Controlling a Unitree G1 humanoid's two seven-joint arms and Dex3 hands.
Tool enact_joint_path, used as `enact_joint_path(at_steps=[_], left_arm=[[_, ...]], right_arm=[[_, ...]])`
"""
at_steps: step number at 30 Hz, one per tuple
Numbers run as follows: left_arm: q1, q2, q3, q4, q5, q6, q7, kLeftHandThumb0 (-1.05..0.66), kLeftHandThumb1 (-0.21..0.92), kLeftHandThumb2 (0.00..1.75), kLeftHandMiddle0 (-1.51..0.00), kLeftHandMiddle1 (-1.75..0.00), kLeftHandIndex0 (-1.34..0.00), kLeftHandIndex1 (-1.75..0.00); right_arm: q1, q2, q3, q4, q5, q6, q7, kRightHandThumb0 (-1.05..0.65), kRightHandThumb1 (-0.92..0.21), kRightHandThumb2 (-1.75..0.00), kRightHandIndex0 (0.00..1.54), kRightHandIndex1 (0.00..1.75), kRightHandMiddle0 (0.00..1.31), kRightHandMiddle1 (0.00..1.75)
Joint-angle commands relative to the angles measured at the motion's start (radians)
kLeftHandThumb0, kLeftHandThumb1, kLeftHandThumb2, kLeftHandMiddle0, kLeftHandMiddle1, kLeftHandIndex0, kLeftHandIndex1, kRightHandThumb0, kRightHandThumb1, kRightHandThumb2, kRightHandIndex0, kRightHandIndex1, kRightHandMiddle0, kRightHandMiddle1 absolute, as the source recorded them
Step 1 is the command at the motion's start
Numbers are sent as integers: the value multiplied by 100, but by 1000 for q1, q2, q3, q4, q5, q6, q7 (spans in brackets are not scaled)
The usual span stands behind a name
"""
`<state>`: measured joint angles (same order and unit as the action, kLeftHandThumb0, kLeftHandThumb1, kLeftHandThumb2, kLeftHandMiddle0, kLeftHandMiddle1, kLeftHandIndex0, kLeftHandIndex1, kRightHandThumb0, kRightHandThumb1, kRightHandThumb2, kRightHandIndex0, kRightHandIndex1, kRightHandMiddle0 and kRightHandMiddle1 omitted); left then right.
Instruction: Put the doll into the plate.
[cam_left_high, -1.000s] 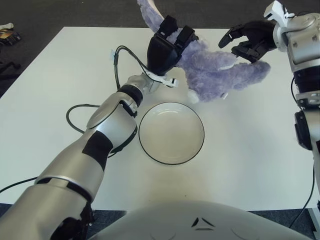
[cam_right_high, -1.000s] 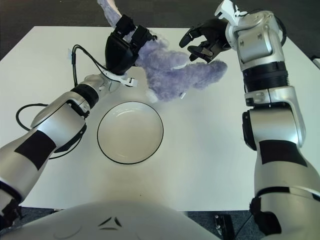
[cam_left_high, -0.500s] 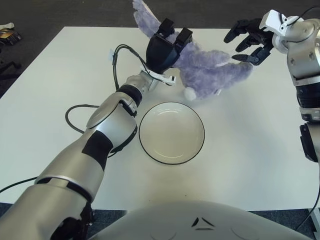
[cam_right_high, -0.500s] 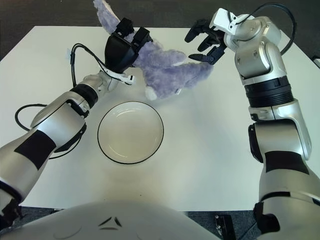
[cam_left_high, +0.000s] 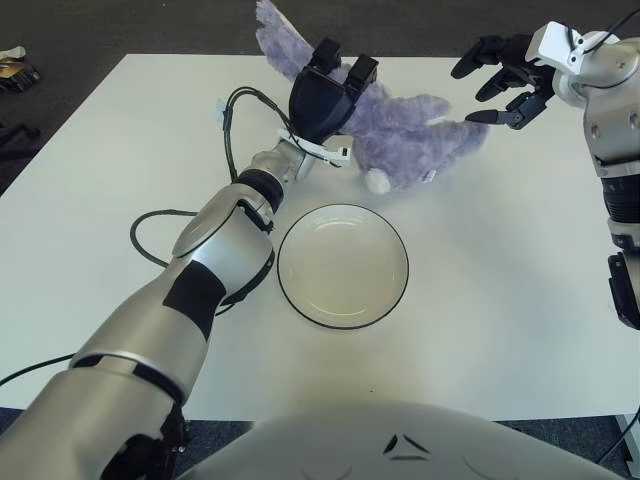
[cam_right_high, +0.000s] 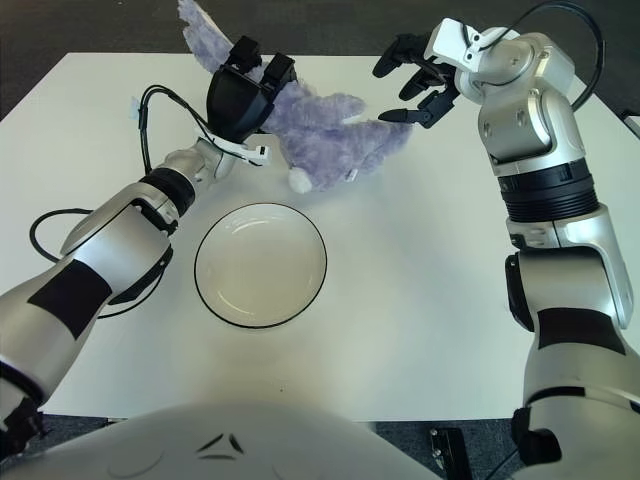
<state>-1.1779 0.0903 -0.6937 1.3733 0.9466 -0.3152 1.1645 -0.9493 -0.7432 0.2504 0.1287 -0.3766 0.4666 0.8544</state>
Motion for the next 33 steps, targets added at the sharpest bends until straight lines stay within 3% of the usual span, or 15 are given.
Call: enact_joint_path(at_steps=[1,11,14,15,18,20,21,24,26,29,33], left_arm=[[-19,5,16,0,-21,5,-23,49,25,139,-66,-175,-92,-175],[-21,0,28,-1,-31,15,-40,49,26,138,-65,-175,-92,-175],[-23,-1,29,-1,-31,19,-38,49,26,138,-65,-175,-91,-175],[-23,-1,29,-1,-30,20,-37,49,26,138,-65,-175,-91,-175],[-24,-2,29,-1,-30,23,-35,49,26,138,-65,-175,-91,-175],[-24,-2,30,-1,-30,24,-35,49,26,138,-65,-175,-90,-175],[-25,-4,30,-1,-31,25,-34,49,26,138,-65,-175,-90,-175],[-29,-8,31,-3,-31,27,-21,49,26,138,-65,-175,-90,-175],[-32,-9,30,-4,-29,29,-10,49,26,137,-64,-175,-89,-175],[-34,-11,28,-5,-27,34,-2,48,27,137,-64,-175,-89,-175],[-38,-16,26,-5,-25,40,6,48,27,137,-64,-175,-90,-175]], right_arm=[[25,-24,-10,-46,-9,-13,-3,-46,-33,-97,22,58,0,83],[66,-34,-8,-144,0,14,19,-43,-30,-101,25,58,0,82],[73,-49,6,-171,-12,-9,33,-51,-33,-96,25,58,0,78],[75,-53,11,-178,-18,-17,35,-64,-41,-85,24,63,0,74],[84,-63,25,-207,-38,-41,37,-72,-47,-76,23,68,0,70],[90,-68,31,-222,-49,-54,36,-78,-52,-68,19,92,0,68],[106,-67,40,-259,-63,-49,37,-79,-53,-67,19,95,0,68],[121,-72,61,-291,-97,-90,33,-64,-40,-82,16,107,0,73],[124,-72,67,-288,-115,-115,23,-64,-38,-84,13,130,0,79],[132,-64,60,-272,-120,-163,-3,-75,-45,-77,11,155,0,88],[129,-47,58,-178,-93,-292,-36,-92,-59,-57,8,166,0,88]])
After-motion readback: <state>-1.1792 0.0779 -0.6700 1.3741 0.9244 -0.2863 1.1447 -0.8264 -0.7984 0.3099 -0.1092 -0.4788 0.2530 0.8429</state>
